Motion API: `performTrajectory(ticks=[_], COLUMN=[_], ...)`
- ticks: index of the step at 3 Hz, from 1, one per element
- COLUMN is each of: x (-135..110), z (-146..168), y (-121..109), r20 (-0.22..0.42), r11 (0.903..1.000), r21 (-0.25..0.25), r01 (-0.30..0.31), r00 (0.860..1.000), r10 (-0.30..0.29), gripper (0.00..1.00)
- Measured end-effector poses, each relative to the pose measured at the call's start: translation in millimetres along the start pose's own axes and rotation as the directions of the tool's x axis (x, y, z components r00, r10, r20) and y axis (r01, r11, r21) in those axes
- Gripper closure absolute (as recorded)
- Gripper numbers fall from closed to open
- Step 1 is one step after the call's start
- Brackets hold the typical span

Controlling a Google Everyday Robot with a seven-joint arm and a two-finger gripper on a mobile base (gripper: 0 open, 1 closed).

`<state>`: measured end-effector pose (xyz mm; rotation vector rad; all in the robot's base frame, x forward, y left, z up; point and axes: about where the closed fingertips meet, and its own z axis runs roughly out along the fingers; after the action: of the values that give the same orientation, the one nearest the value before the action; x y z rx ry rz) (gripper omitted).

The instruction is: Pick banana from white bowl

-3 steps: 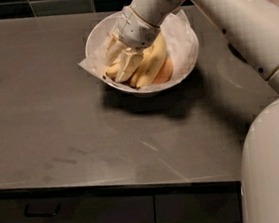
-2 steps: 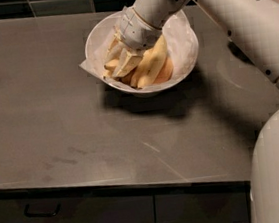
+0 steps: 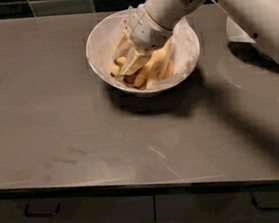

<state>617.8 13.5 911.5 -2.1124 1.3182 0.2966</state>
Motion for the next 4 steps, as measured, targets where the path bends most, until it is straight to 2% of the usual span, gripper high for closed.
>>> performTrajectory(ticks=[1,2,3,4], x=[-7.0,-17.7,-30.5,-51.2], z=[-26.4,-58.9,-81.7,-106.4], y=[-5.5,-16.2,-19.7,-6.1], r20=[0.027,0.034,0.095,0.164], r11=[0.9966,0.9846,0.9688,0.953], r21=[0.082,0.172,0.242,0.3], r01=[0.003,0.032,0.052,0.043], r00=[1.0,0.999,0.992,0.982], r10=[-0.006,-0.038,-0.077,-0.096], gripper=[1.0,1.0,1.0,1.0])
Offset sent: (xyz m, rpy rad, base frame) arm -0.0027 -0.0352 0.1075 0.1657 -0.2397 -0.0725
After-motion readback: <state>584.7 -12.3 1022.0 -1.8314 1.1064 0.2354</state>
